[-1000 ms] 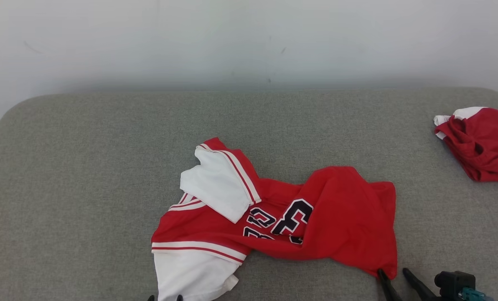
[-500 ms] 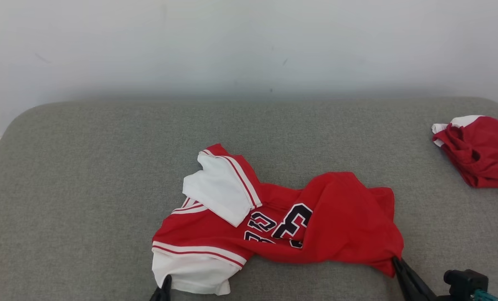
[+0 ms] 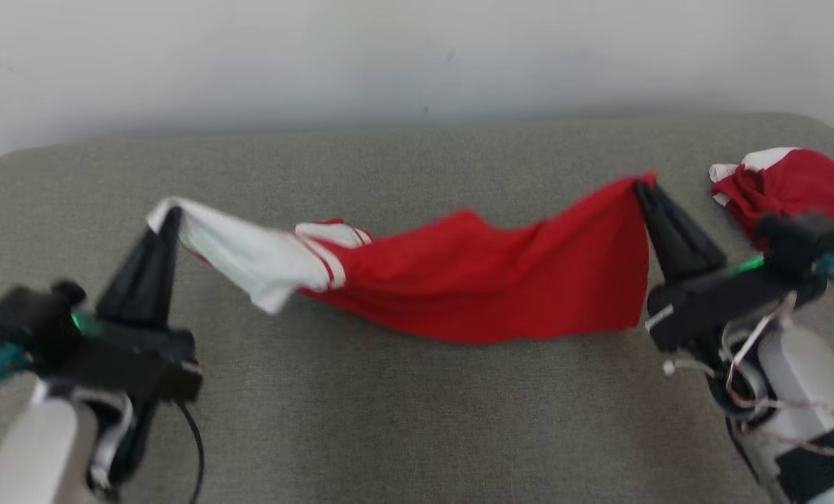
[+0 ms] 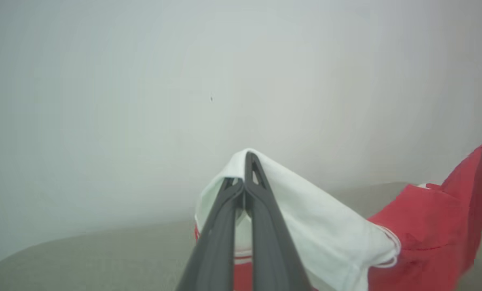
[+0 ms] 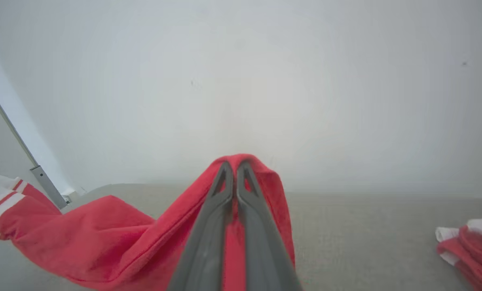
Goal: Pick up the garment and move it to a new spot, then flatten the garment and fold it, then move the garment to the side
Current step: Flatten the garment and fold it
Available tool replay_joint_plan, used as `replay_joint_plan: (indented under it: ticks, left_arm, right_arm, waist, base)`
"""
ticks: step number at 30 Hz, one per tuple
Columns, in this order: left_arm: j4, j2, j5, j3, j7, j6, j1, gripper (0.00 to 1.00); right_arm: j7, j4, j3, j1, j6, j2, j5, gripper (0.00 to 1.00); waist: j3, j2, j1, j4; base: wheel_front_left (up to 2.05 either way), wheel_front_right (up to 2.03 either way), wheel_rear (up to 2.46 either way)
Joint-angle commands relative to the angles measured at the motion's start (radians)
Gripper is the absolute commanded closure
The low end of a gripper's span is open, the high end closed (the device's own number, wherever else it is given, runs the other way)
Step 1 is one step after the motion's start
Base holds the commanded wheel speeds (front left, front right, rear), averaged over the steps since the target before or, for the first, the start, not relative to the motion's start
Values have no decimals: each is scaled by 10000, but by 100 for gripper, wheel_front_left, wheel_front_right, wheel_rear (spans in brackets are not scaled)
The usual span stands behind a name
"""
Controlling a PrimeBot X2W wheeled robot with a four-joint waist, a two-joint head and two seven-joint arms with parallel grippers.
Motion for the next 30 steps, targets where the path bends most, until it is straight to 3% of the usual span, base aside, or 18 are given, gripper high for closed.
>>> replay_joint_plan:
  ticks: [1, 6, 8, 11, 20, 30]
  left_arm:
    - [-15, 73, -206, -25, 48, 20, -341, 100]
    - [514, 1197, -963, -704, 934, 20, -3642, 100]
    - [935, 1137, -1784, -637, 1132, 21, -4984, 100]
    - [1576, 1522, -1893, -1025, 1400, 20, -7076, 100]
    - [3987, 1603, -2269, -1827, 1638, 20, -12340, 100]
    - [6194, 1355, -2207, -3000, 1495, 21, -16259, 100]
  right_arm:
    - [47, 54, -8, -336, -27, 54, 12, 100]
    - [685, 1030, 100, -3456, -27, 236, 180, 100]
    - [910, 1511, 163, -4786, -27, 244, 219, 100]
    - [1170, 2346, 130, -6690, -27, 441, 368, 100]
    - [1283, 4767, 287, -11424, -27, 670, 162, 100]
    - [965, 6949, 481, -14249, -27, 744, -253, 100]
  waist:
    - [630, -1, -1, -265]
    - [1902, -1, -1, -341]
    - [2403, -1, -1, -312]
    - [3085, -1, -1, -289]
    - [4346, -1, -1, -345]
    - [4744, -1, -1, -651]
  base:
    - [0, 0, 0]
    - [0, 0, 0]
    - [0, 0, 0]
    - [0, 0, 0]
    - [0, 0, 0]
    - [0, 0, 0]
